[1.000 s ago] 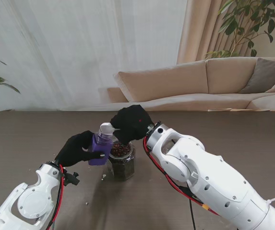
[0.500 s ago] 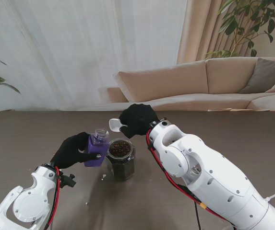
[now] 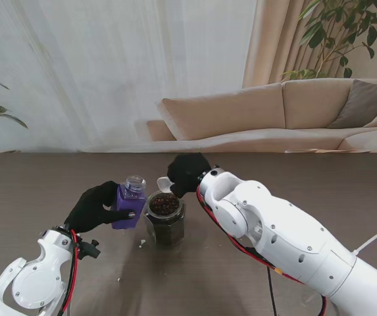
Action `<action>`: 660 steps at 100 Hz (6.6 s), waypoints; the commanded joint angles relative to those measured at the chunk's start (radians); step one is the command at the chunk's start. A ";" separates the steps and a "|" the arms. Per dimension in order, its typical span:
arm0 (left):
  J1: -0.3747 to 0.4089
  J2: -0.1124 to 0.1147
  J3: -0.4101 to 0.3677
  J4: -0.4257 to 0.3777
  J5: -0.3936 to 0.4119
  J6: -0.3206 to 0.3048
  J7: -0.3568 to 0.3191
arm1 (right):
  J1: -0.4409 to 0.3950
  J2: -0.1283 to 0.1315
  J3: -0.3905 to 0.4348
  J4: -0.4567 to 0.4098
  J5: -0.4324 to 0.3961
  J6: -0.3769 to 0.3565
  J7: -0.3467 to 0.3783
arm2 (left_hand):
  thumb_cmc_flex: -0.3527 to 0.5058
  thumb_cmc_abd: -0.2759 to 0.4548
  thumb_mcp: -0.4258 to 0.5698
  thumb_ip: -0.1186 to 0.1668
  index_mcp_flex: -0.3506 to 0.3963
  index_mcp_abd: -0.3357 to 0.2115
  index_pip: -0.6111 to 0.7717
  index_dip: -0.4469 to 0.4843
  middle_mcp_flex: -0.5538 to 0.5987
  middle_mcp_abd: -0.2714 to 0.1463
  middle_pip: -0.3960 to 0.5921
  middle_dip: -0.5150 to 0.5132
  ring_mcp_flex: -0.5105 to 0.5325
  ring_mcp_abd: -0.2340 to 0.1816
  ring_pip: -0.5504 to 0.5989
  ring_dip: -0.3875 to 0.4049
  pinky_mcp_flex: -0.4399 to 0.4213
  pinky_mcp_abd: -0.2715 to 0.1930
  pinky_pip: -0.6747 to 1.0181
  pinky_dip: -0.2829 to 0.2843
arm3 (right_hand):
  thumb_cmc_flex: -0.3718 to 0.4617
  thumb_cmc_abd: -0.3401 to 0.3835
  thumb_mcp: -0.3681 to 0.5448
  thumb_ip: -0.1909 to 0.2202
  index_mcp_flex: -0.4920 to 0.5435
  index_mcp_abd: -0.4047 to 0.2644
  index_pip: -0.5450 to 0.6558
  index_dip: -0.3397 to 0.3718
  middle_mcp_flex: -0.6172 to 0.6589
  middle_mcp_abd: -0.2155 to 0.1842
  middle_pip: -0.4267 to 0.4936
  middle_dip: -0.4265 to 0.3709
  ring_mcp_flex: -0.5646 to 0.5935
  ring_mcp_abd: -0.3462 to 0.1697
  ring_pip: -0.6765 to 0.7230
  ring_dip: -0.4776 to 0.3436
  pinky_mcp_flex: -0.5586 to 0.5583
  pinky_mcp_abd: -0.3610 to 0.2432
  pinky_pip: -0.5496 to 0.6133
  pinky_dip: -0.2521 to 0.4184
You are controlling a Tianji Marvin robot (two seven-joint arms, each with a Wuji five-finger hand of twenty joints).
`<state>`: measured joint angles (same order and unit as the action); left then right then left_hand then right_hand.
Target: Portion coffee beans from the glass jar into the coffee jar
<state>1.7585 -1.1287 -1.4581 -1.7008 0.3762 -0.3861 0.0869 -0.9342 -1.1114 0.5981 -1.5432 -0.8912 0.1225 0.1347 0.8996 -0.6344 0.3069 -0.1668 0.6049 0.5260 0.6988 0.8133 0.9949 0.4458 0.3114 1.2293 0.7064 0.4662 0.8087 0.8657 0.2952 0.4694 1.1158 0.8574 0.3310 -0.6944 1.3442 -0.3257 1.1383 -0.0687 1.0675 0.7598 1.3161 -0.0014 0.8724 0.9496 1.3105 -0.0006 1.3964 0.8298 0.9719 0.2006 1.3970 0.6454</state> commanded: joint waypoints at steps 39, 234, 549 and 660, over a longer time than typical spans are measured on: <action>0.009 -0.003 -0.007 -0.023 -0.009 -0.016 -0.018 | 0.074 -0.025 -0.123 0.087 0.004 0.032 0.011 | 0.194 0.132 0.342 0.071 0.088 -0.040 0.395 0.063 0.080 -0.077 0.073 0.023 0.023 0.035 -0.007 0.006 -0.026 -0.057 0.047 0.014 | -0.012 0.032 0.002 -0.003 -0.009 -0.006 0.019 -0.003 0.012 0.046 0.008 -0.011 0.012 -0.127 0.009 -0.002 -0.004 -0.012 0.000 0.018; 0.019 -0.005 -0.003 -0.034 -0.009 -0.004 -0.008 | 0.081 -0.028 -0.141 0.062 0.203 0.069 0.128 | 0.194 0.133 0.339 0.068 0.088 -0.041 0.394 0.064 0.079 -0.075 0.073 0.021 0.021 0.037 -0.007 0.008 -0.028 -0.058 0.048 0.016 | -0.010 0.054 0.010 0.010 0.013 0.054 0.016 0.003 0.044 0.066 0.010 -0.015 0.011 -0.110 0.053 0.017 0.020 0.016 0.023 0.026; 0.017 0.001 0.028 -0.008 -0.006 0.040 -0.037 | -0.013 -0.013 0.093 -0.048 0.469 0.312 0.193 | 0.196 0.132 0.340 0.069 0.088 -0.039 0.393 0.063 0.079 -0.073 0.074 0.024 0.019 0.041 -0.006 0.010 -0.035 -0.056 0.047 0.019 | -0.007 0.020 0.071 0.134 0.151 0.158 0.057 0.003 0.130 0.115 0.174 -0.065 0.007 -0.072 0.246 0.103 0.142 0.076 0.214 0.020; -0.044 0.010 0.062 0.015 -0.037 0.035 -0.089 | -0.094 -0.006 0.156 -0.231 0.448 0.297 0.165 | 0.195 0.130 0.343 0.069 0.089 -0.040 0.394 0.063 0.079 -0.073 0.072 0.026 0.018 0.041 -0.006 0.011 -0.036 -0.056 0.047 0.023 | 0.000 0.040 0.049 0.134 0.147 0.159 0.029 0.017 0.127 0.123 0.145 -0.059 0.007 -0.068 0.231 0.091 0.137 0.094 0.195 0.011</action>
<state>1.7133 -1.1181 -1.3930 -1.6862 0.3425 -0.3466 0.0158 -1.0208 -1.1188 0.7628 -1.7679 -0.4383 0.4286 0.2793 0.8996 -0.6344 0.3069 -0.1668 0.6049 0.5260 0.6988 0.8130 0.9951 0.4458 0.3113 1.2295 0.7057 0.4683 0.8087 0.8657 0.2895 0.4696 1.1158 0.8575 0.3261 -0.6708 1.3486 -0.2260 1.2224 -0.0180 1.0919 0.7705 1.3548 0.0252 0.9983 0.8933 1.3116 0.0375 1.6001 0.9289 0.9712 0.2624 1.5584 0.6696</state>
